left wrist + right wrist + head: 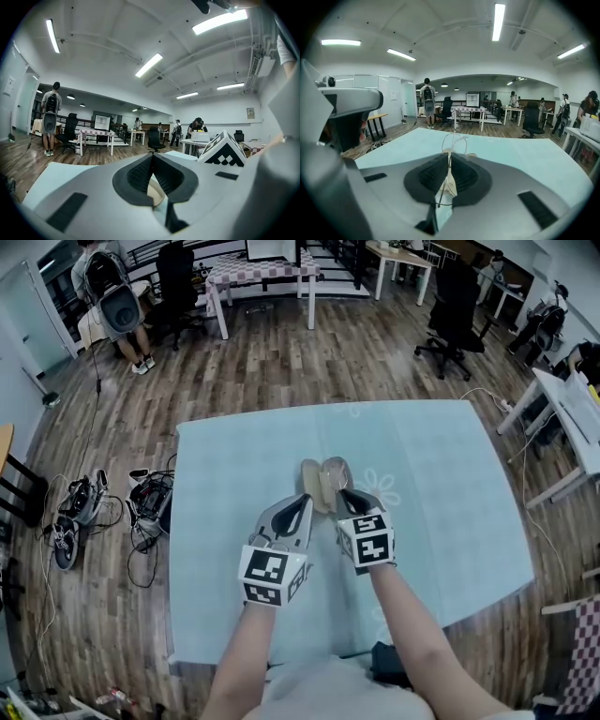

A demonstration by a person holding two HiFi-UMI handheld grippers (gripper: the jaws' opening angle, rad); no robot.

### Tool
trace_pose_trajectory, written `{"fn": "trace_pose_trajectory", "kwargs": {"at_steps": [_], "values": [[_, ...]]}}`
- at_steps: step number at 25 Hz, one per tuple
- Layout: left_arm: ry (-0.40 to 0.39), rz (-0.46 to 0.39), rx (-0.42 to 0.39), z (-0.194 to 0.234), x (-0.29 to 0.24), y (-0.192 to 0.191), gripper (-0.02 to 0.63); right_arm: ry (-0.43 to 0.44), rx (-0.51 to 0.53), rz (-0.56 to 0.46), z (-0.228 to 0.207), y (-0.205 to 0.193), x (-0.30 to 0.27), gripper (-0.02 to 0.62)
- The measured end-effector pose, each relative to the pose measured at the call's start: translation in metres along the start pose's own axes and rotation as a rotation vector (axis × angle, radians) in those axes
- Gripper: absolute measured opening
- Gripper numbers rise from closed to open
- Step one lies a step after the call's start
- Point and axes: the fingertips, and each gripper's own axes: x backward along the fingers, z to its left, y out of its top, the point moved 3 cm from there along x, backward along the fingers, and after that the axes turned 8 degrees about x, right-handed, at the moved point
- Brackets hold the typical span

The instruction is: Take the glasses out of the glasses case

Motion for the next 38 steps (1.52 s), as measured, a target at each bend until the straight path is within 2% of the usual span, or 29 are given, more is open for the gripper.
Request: {"fn": "trace_pose_trajectory", "kwargs": {"at_steps": [7, 19, 25, 34, 38], "values": [[0.025, -0.029, -0.026, -0.006, 0.015, 0.005, 0.008, 0.003, 0.011, -0.051, 0.014, 0.01, 0.024, 0.025], [0.023, -0.06, 0.015, -0.019, 0.031, 0.003, 0.008, 0.01, -0.033, -0.098, 0.027, 0.012, 0.061, 0.025], [0.021, -0.078, 0.007, -0.023, 0.039, 0.009, 0.008, 0.019, -0.034, -0.124, 0.029, 0.019, 0.088, 0.025], [0.01, -0.085, 0.001, -0.025, 0.046, 0.009, 0.008, 0.041, -0.077, -0.167, 0.031, 0.022, 0.111, 0.025], [-0.015, -0.089, -0.014, -0.032, 0.047, 0.008, 0.008, 0.031, -0.059, -0.193, 0.037, 0.021, 0.118, 0.025]]}}
